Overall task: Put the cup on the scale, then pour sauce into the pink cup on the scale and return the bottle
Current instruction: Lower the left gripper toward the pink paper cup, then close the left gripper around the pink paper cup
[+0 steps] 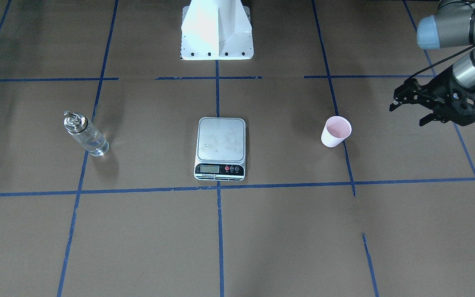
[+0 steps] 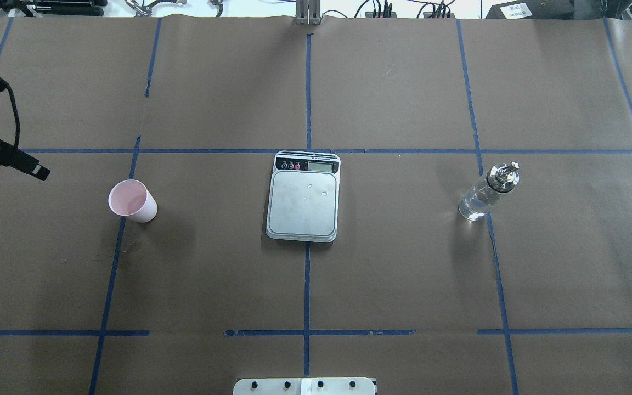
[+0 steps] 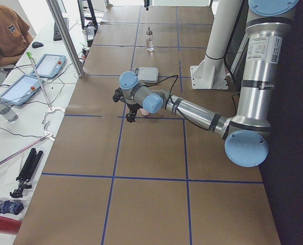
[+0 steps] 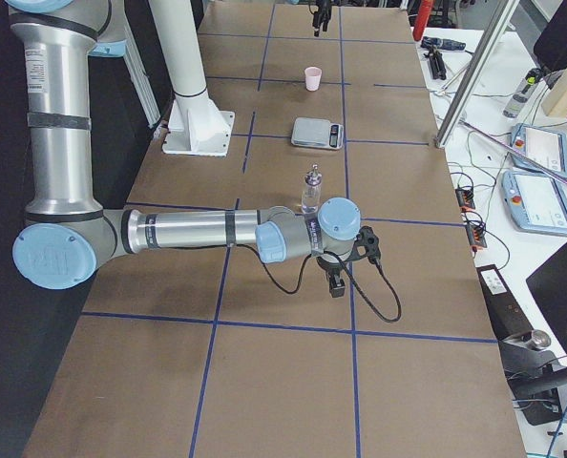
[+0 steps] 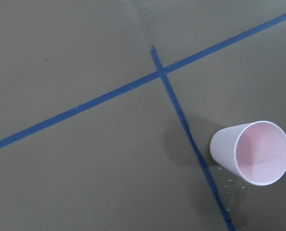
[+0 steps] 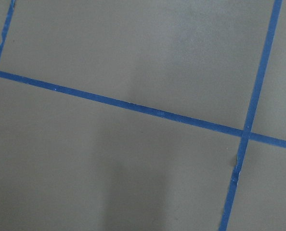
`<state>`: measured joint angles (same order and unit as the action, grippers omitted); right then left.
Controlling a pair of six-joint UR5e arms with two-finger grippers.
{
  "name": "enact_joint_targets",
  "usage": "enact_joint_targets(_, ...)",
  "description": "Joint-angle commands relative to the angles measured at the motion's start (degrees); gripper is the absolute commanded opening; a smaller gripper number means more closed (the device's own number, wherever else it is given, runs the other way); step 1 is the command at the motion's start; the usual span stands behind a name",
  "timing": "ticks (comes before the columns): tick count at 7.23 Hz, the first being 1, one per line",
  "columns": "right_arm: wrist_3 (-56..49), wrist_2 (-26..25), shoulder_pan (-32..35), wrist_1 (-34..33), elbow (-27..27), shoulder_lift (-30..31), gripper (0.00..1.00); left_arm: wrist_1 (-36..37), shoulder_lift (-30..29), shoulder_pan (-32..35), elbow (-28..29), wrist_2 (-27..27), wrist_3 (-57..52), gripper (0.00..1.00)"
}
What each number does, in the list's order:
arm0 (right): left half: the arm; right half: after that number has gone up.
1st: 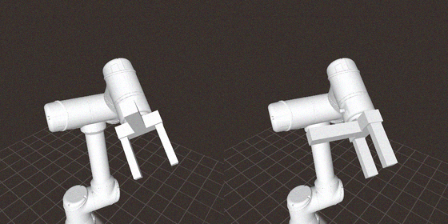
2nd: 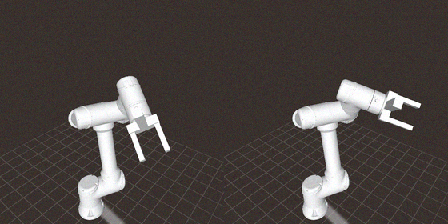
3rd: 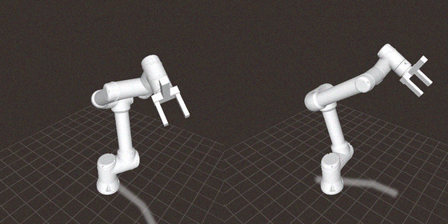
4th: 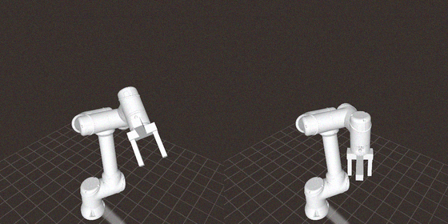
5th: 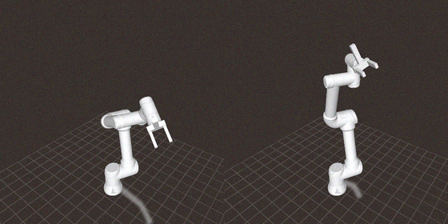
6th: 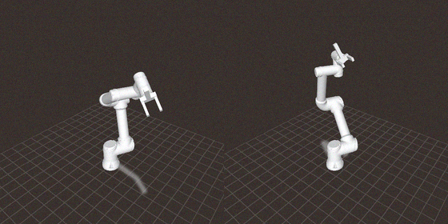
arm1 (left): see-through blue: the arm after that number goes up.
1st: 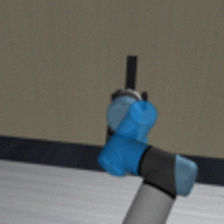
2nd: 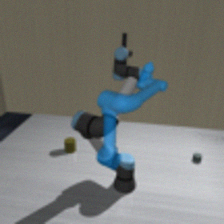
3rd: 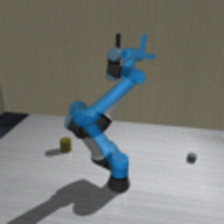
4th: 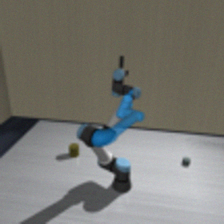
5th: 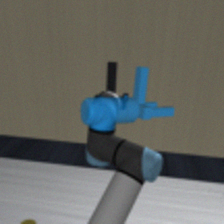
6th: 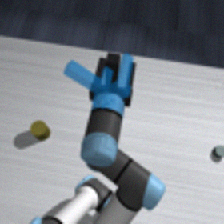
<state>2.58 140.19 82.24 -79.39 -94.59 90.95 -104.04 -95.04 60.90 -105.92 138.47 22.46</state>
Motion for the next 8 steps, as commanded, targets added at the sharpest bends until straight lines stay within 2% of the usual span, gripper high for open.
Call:
enact_joint_targets(1, 1.02, 0.00, -0.15, 0.20, -0.16, -0.07, 1.00, -1.08, -3.64, -7.08, 0.27, -2.40, 13.18, 0.98)
enact_joint_targets(3, 1.20, 0.00, -0.15, 0.20, -0.07, -0.34, 1.00, -0.91, -5.68, -12.62, 1.23, -8.19, 18.83, 0.98)
enact_joint_targets(6, 1.55, 0.08, -0.15, 0.20, -0.16, -0.34, 1.00, -1.08, -5.42, -12.82, 0.54, -9.62, 18.58, 0.95)
enact_joint_targets(7, 1.55, 0.08, -0.15, 0.11, -0.16, -0.34, 1.00, -0.99, -5.16, -12.82, 0.80, -13.11, 18.58, 0.91)
enact_joint_targets(8, 1.46, 0.08, -0.15, 0.11, -0.16, -0.43, 1.00, -1.08, -5.59, -12.91, 2.11, -13.75, 18.41, 0.89)
